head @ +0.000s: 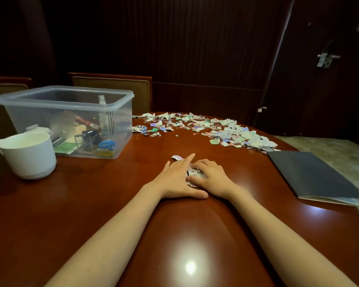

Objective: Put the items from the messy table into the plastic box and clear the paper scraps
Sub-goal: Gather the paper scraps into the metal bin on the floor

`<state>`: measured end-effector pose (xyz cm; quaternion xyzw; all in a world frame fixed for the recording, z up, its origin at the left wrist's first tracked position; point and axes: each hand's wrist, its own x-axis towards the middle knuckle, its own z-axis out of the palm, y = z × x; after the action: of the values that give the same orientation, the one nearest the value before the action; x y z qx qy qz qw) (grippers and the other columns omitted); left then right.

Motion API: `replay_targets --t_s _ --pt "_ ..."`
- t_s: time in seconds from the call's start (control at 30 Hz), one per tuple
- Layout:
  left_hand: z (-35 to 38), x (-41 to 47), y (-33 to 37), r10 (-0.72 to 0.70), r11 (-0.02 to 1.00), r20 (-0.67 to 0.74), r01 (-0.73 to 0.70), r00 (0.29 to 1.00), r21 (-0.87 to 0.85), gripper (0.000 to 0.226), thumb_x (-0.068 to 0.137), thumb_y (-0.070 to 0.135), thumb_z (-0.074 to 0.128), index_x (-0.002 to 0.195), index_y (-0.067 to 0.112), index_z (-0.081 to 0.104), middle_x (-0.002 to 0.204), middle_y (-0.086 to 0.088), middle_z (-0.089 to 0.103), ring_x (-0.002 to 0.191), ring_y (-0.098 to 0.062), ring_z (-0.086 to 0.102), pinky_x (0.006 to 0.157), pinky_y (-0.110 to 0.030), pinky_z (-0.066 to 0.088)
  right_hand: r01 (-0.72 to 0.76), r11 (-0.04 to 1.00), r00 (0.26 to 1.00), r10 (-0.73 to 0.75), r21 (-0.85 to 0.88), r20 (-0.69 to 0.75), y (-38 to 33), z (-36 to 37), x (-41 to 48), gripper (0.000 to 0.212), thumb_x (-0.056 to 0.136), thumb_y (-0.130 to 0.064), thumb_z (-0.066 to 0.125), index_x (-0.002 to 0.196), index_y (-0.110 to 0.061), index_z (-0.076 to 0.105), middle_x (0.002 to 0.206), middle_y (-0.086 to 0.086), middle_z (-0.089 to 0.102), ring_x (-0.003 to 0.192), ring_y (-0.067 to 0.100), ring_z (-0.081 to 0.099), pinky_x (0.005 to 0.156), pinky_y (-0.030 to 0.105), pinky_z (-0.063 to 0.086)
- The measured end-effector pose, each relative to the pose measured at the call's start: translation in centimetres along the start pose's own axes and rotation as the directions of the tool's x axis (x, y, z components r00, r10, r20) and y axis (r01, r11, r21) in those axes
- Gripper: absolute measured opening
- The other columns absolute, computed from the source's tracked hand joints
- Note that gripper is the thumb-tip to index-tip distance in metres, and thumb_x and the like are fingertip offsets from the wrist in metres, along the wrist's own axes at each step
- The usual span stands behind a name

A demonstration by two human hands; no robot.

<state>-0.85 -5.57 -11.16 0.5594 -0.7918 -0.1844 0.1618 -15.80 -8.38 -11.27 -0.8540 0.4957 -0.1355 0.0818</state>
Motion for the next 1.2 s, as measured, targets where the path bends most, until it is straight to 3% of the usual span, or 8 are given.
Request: replay_targets --t_s 0.13,0.3,0.43,0.53,0.7,0.8,1.0,1.2 --pt "0.1 -0.4 0.2 -0.05 0.997 -0.07 0.046 0.996 -0.06 0.118 0.065 0.065 0.07 0.15 0.032 -0.004 0.156 0.0 0.02 0.142 -0.023 0.022 0.115 -0.042 0.023 -0.002 1.0 0.991 0.004 0.019 -0.132 -0.5 0.4 -0.7 0.03 0.099 -0.024 0.04 0.124 -0.013 0.053 0.117 0.008 0.05 0.105 0.025 0.046 0.079 0.027 0.031" --pt "0.3 -0.5 0.4 -0.119 0.978 -0.227 0.153 0.967 0.14 0.113 0.064 0.076 0.061 0.15 0.031 0.002 0.156 -0.004 0.013 0.142 -0.028 0.014 0.113 -0.044 0.016 -0.05 0.981 0.973 0.09 0.189 -0.213 -0.8 0.2 -1.1 0.021 0.099 -0.016 0.039 0.107 -0.006 0.056 0.097 0.011 0.06 0.088 0.026 0.055 0.067 0.029 0.035" --pt "0.1 0.4 0.1 -0.246 0.963 -0.102 0.255 0.964 0.089 0.119 0.061 0.079 0.059 0.15 0.033 -0.006 0.16 -0.005 -0.001 0.147 -0.031 0.0 0.116 -0.051 0.004 -0.116 0.878 0.913 0.278 0.464 -0.299 -0.5 -0.4 -1.4 0.019 0.096 -0.013 0.041 0.094 -0.004 0.058 0.079 0.009 0.06 0.071 0.018 0.049 0.051 0.017 0.031" --pt "-0.2 0.7 0.6 -0.208 0.977 -0.034 0.21 0.978 0.049 0.114 0.066 0.072 0.063 0.151 0.03 0.0 0.159 -0.001 0.008 0.147 -0.028 0.006 0.117 -0.049 0.004 -0.156 0.814 0.866 0.385 0.559 -0.319 -0.2 -0.9 -1.4 0.018 0.093 -0.012 0.042 0.086 -0.007 0.058 0.081 0.011 0.063 0.07 0.017 0.048 0.05 0.015 0.029" --pt "0.0 0.1 1.4 -0.113 0.991 0.009 0.113 0.994 -0.067 0.107 0.066 0.062 0.071 0.15 0.032 0.011 0.153 0.003 0.028 0.14 -0.02 0.03 0.113 -0.043 0.029 -0.215 0.734 0.815 0.498 0.644 -0.297 -0.1 -1.3 -1.1 0.019 0.094 -0.012 0.044 0.085 -0.011 0.061 0.078 0.002 0.057 0.072 0.018 0.048 0.055 0.024 0.032" --pt "0.9 0.2 2.7 -0.061 0.998 0.011 0.061 0.998 0.001 0.105 0.067 0.064 0.069 0.15 0.027 0.015 0.153 0.002 0.028 0.138 -0.019 0.031 0.112 -0.04 0.031 -0.25 0.679 0.777 0.566 0.69 -0.276 0.0 -1.0 -0.8 0.023 0.093 -0.014 0.043 0.076 -0.011 0.059 0.075 0.003 0.057 0.072 0.018 0.048 0.059 0.029 0.032" --pt "1.8 0.3 3.8 -0.016 0.997 -0.065 0.02 0.998 0.072 0.045 0.088 0.05 0.054 0.124 0.024 0.05 0.126 -0.002 0.046 0.117 -0.02 0.04 0.092 -0.031 0.031 -0.282 0.633 0.719 0.637 0.721 -0.277 -0.1 -0.7 -0.6 0.036 0.092 -0.015 0.043 0.056 -0.018 0.04 0.059 -0.003 0.044 0.056 0.012 0.038 0.051 0.026 0.027" --pt "2.0 -0.7 4.6 0.023 0.998 -0.128 -0.016 0.991 0.052 0.018 0.093 0.031 0.049 0.084 0.015 0.051 0.091 -0.009 0.059 0.082 -0.025 0.053 0.065 -0.031 0.033 -0.284 0.637 0.704 0.646 0.717 -0.295 -0.4 -0.7 -1.0 0.035 0.094 -0.017 0.042 0.059 -0.019 0.041 0.07 0.001 0.052 0.067 0.017 0.045 0.054 0.028 0.03"
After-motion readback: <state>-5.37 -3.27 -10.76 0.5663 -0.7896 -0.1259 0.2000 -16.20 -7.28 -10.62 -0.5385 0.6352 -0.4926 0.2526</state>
